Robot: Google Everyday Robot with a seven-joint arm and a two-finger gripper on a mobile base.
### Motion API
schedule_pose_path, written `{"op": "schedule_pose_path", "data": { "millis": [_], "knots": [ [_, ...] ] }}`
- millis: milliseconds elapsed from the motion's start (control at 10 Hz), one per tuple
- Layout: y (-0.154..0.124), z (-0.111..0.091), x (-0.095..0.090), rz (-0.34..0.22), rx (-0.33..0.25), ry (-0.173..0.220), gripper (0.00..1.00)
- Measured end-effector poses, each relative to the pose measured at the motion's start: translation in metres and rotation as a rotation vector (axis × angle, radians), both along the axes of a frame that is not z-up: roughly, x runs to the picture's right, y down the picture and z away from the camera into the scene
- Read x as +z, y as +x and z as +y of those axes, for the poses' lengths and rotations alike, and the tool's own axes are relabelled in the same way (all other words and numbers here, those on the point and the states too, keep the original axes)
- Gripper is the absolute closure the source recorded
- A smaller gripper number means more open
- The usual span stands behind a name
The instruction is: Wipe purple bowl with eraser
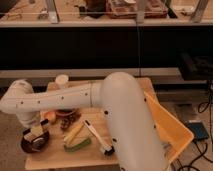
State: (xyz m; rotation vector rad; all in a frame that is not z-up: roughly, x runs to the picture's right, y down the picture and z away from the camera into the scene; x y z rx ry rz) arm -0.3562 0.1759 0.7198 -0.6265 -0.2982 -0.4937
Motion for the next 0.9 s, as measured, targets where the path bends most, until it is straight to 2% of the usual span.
{"op": "schedule_pose_path", "data": {
  "millis": [300,900],
  "knots": [
    [-0.023,-0.007,-0.009,-0.033,-0.010,0.014,1.00],
    [-0.042,0.021,-0.037,-0.105,-0.040,0.010,1.00]
  ]
}}
